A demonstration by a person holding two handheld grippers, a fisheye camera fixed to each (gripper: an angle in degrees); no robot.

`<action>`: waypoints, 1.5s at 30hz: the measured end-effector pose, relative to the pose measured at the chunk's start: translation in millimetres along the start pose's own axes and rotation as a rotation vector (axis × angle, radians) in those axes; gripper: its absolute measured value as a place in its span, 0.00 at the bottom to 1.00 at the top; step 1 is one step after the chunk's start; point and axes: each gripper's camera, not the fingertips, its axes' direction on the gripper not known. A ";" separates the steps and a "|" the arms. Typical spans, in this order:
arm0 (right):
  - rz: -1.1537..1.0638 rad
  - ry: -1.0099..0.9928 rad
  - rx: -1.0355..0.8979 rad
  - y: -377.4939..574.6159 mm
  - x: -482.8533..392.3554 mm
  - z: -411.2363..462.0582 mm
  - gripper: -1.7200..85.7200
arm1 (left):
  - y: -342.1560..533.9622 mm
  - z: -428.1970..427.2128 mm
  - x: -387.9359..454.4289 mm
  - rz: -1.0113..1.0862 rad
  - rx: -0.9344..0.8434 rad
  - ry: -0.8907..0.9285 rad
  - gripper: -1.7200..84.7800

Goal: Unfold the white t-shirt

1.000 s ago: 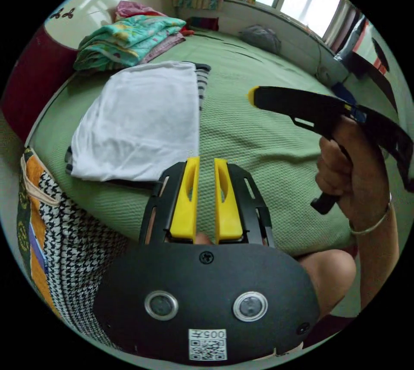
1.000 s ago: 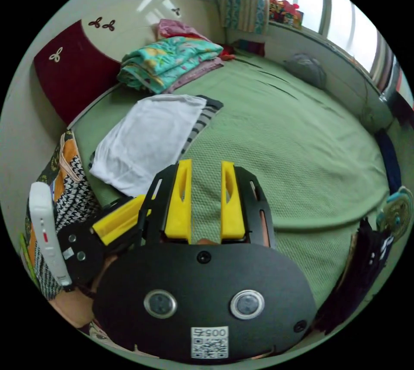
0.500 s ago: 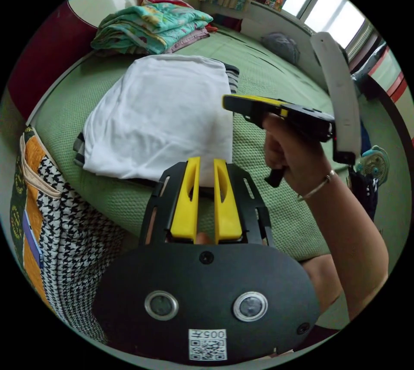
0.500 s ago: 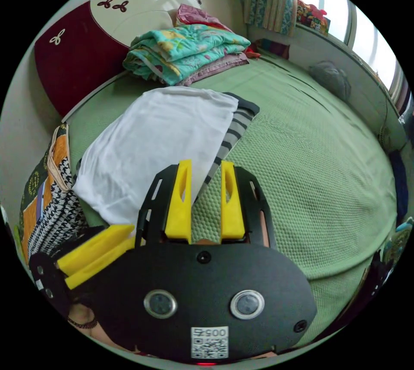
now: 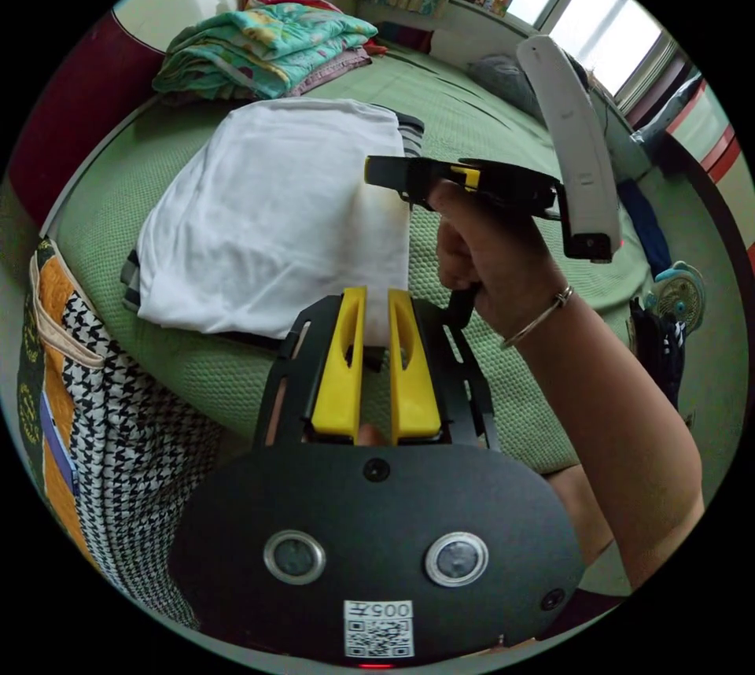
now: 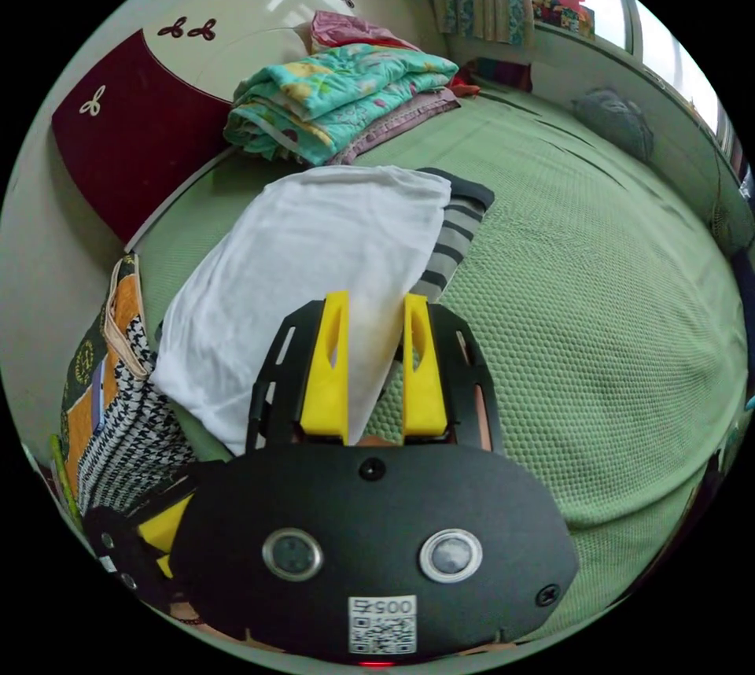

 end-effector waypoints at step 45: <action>0.263 0.437 -0.041 57.4 172.1 -93.1 0.00 | -25.8 62.7 151.3 0.154 -0.093 0.035 0.11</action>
